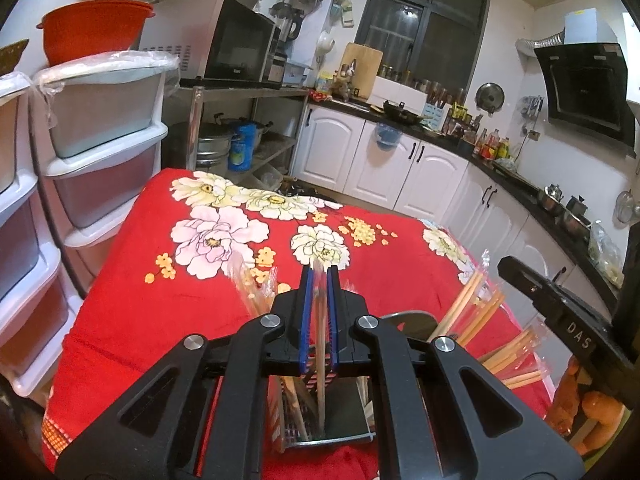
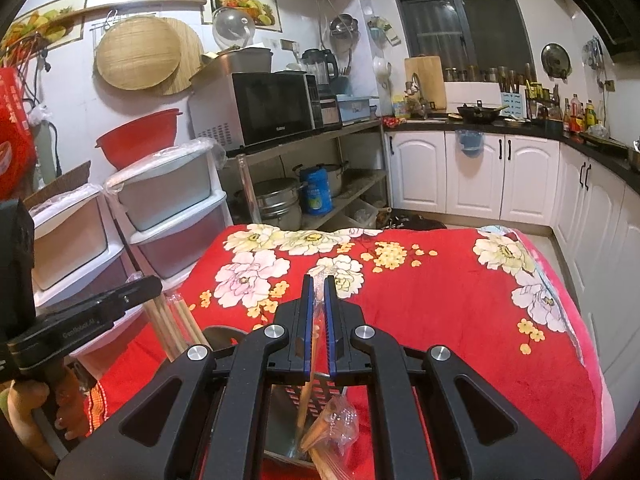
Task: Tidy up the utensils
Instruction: 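Lower both held chopsticks down into the caddy compartments, then open both tools to drop the chopsticks into the grey caddy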
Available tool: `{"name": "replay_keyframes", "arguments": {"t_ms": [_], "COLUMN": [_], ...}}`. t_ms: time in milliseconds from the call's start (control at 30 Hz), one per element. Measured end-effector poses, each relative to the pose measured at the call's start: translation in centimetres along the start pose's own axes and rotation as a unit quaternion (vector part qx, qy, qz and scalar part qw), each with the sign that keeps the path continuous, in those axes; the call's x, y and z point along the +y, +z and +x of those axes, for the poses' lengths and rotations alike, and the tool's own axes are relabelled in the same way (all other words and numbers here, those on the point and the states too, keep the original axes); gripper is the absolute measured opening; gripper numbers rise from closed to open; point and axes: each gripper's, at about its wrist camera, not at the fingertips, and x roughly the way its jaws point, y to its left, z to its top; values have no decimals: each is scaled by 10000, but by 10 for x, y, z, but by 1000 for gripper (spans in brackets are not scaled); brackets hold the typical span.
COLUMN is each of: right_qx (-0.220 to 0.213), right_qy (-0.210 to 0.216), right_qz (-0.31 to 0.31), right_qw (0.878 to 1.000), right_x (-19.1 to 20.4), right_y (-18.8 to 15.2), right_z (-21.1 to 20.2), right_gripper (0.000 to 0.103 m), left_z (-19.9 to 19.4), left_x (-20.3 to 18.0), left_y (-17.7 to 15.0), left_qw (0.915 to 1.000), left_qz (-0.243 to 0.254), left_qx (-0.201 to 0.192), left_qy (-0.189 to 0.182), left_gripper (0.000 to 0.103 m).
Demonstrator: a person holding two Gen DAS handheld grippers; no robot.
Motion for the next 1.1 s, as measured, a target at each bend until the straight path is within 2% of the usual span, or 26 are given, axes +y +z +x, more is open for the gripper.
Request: {"name": "replay_keyframes", "arguments": {"t_ms": [100,200,367,433,667,833,967,1100], "right_qx": [47,113,97,78,50,63,47,51], "right_qy": [25,73,89,100,97,76,84,111], "right_qz": [46,155,168,176,144,90,50,-14], "right_qw": [10000,9998,9998,9998,9998,9999,9999,9999], "right_x": [-3,-7,-9,-10,-10,-9,-7,-1], "right_y": [-2,-3,-6,-7,-14,-23,-31,-41], "right_z": [-1,-3,-12,-18,-40,-55,-68,-80], "right_gripper": [7,19,22,26,32,37,41,50], "left_z": [0,-2,-13,-18,-33,-45,-55,-63], "left_x": [1,2,-2,-3,-8,-10,-10,-11], "left_y": [-3,-5,-8,-9,-18,-30,-42,-52], "left_qw": [10000,9999,10000,10000,9999,9999,9999,9998], "left_qz": [-35,-42,-13,-4,39,22,-6,-17], "left_qx": [58,106,76,70,103,118,152,169], "left_qy": [-14,-11,-27,-27,-34,-46,-64,-73], "left_gripper": [6,18,22,29,42,57,64,73]}}
